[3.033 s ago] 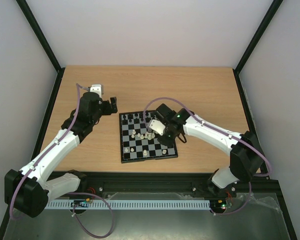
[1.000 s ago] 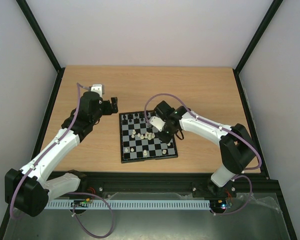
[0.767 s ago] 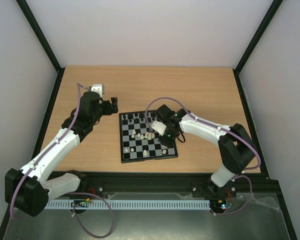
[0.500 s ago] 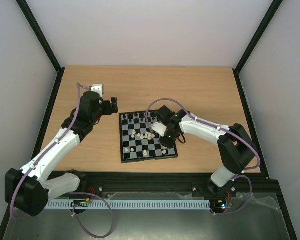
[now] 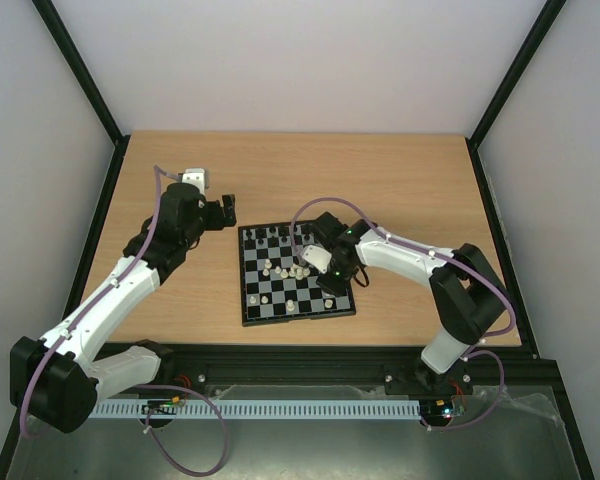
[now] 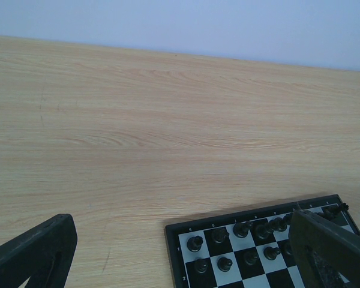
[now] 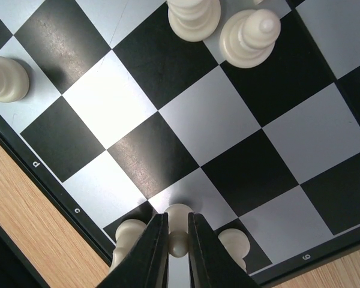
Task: Set up the chess pieces on the board
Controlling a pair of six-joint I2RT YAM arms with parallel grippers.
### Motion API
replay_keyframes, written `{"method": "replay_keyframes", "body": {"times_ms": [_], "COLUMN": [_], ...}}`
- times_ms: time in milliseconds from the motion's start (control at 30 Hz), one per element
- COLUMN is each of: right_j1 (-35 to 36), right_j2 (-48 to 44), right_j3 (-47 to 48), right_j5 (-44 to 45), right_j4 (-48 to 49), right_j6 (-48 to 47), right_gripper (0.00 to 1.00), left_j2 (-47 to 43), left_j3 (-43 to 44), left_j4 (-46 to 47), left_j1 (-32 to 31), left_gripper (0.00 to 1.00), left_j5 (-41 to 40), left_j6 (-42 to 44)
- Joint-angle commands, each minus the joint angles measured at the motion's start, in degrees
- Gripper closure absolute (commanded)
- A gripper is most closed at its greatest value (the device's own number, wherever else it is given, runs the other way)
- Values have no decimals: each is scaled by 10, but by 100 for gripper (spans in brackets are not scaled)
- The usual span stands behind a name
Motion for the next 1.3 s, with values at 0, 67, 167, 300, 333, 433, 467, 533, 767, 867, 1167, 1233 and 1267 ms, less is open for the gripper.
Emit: {"method": "replay_keyframes", "body": {"times_ms": [0,67,167,300,333,433,467,533,767,867,1167,1233,1267], "right_j1": [0,0,0,-5,-8,-25,-32,-51,-79,-80,-82,-82,-82], "right_j2": [11,11,5,-12,-16,-18,-16,-7,50,68,102,107,110], "right_j3": [-4,-3,5,35,48,77,85,100,135,144,150,152,153], "right_j5": [-7,-9,-3,9,11,24,28,35,57,67,102,105,105], "right_j4": [-8,-9,-15,-36,-42,-55,-58,-58,-41,-33,-2,3,5], "right_j6": [5,6,7,0,-3,-17,-22,-32,-54,-57,-55,-55,-54], "right_gripper": [89,85,78,73,73,73,73,74,78,78,73,72,71], "left_j2": [4,4,6,7,7,8,8,8,8,9,8,9,9], "left_j3": [15,15,15,15,15,16,16,16,15,15,15,15,15], "left_j4": [-1,-1,-1,-1,-1,-1,-1,-1,-1,-1,-1,-1,-1], "left_j1": [-2,-1,-1,-1,-1,-2,-1,-2,-2,-2,-3,-3,-3], "left_gripper": [0,0,1,1,0,1,0,0,0,1,1,1,1], "left_j5": [-1,-1,0,1,2,3,4,4,5,5,6,7,8], "left_j6": [4,4,4,4,4,3,3,3,2,2,3,2,2]}}
